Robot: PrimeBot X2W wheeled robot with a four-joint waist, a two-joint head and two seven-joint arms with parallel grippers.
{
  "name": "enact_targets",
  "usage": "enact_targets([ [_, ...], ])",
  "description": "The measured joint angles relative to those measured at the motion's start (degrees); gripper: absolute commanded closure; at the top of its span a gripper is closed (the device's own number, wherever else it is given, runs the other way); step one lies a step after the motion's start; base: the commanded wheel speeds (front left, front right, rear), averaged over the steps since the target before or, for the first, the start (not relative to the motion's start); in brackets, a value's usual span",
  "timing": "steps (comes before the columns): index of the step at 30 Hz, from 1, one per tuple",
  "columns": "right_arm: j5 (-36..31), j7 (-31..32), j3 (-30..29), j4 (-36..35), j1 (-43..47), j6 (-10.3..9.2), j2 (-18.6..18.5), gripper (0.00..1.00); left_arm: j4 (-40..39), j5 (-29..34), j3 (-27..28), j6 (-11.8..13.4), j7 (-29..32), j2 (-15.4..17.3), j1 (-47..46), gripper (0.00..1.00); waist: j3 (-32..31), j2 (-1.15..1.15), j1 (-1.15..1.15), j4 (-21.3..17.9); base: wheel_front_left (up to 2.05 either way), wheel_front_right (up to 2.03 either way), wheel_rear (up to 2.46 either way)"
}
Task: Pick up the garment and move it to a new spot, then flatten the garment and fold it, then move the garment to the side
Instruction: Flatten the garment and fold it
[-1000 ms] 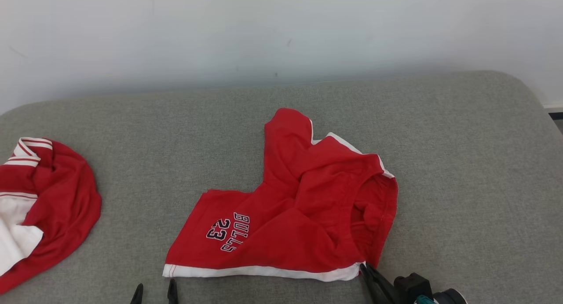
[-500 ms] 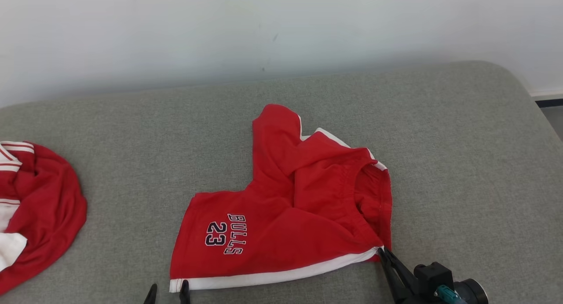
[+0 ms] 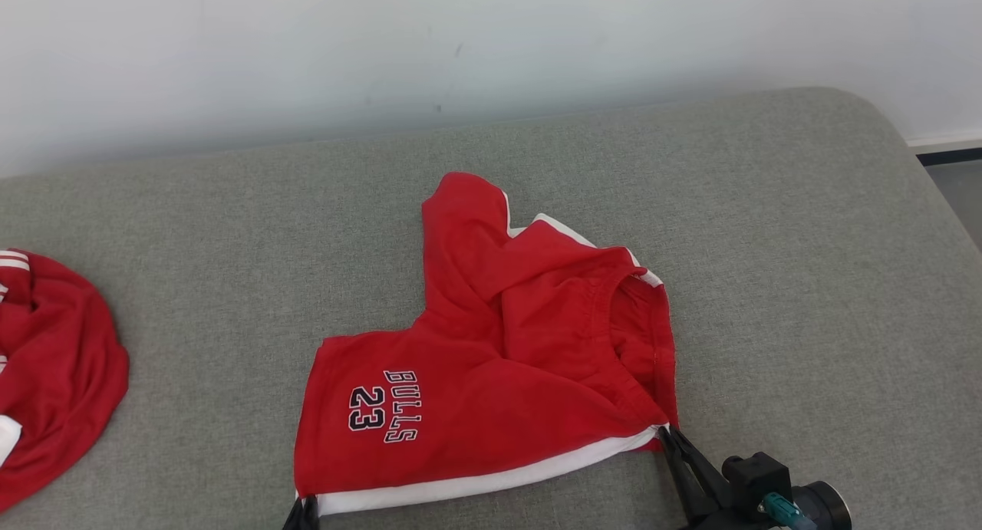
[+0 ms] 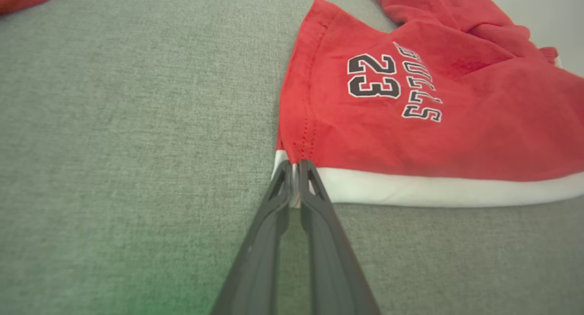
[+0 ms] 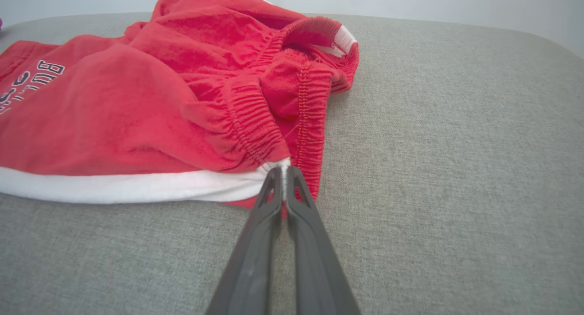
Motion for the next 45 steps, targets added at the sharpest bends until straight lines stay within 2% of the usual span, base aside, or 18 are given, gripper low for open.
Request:
enact_targets([
  [1,0.0,0.0,0.0,0.0,0.0,0.0,0.0,1.0,0.3,-0.1,0.0,0.0,0.0,0.0,0.0,0.81,0.0,0.0,0.0,0.0,0.0,0.0,0.0],
  [3,0.2,0.0,-0.1,-0.1,0.0,0.0,0.1,1.0,1.0,-0.1,-0.2,0.0,0.0,0.0,-0.1,0.93,0.1,0.0,0.0,0.0,0.0,0.0,0.0],
  [6,0.2,0.0,-0.2,-0.1,0.0,0.0,0.2,1.0,2.5,-0.4,-0.3,0.0,-0.1,0.0,-0.5,0.92,0.2,0.0,0.0,0.1,0.0,0.0,0.0],
  [7,0.2,0.0,-0.3,-0.1,0.0,0.0,0.2,1.0,3.0,-0.6,-0.4,0.0,-0.1,0.0,-0.7,1.0,0.1,0.0,0.0,0.2,0.0,0.0,0.0],
  [14,0.9,0.0,-0.7,-1.7,-0.2,0.0,0.6,1.0,2.4,-1.6,-0.1,-0.1,0.0,0.0,-1.0,1.0,-0.6,0.0,0.0,0.4,0.0,0.0,0.0],
  [19,2.5,0.0,-1.3,-6.3,-0.2,0.0,1.2,1.0,-2.7,-1.1,2.0,-0.5,0.0,0.0,-1.1,1.0,-2.2,0.0,0.0,0.4,0.0,0.0,0.0],
  [24,4.6,0.0,-1.4,-11.9,-2.2,0.0,1.1,1.0,-9.4,2.6,3.8,-0.7,0.0,0.5,-4.9,1.0,-4.4,0.0,0.0,0.6,0.0,0.0,0.0],
  [27,5.7,0.0,-0.9,-15.4,-5.2,0.0,0.4,1.0,-13.3,3.5,3.6,-1.0,0.0,3.2,-8.9,1.0,-5.7,0.0,0.0,0.6,0.0,0.0,0.0],
  [38,12.0,0.0,-0.4,-24.3,-20.1,0.0,-4.6,1.0,-21.6,3.6,-1.1,-1.0,0.0,18.5,-26.5,1.0,-9.7,0.0,0.0,1.0,0.0,0.0,0.0],
  [42,14.5,1.3,0.5,-23.5,-26.5,0.01,-6.7,1.0,-21.6,2.3,-1.8,-1.0,3.1,21.8,-32.9,1.0,-9.0,0.0,-0.01,1.5,0.0,0.0,0.0],
  [45,15.1,2.8,1.4,-21.1,-30.0,0.01,-7.8,1.0,-19.8,1.3,-3.1,-1.0,5.3,22.2,-35.0,1.0,-7.5,0.0,0.0,1.6,0.0,0.0,0.0],
])
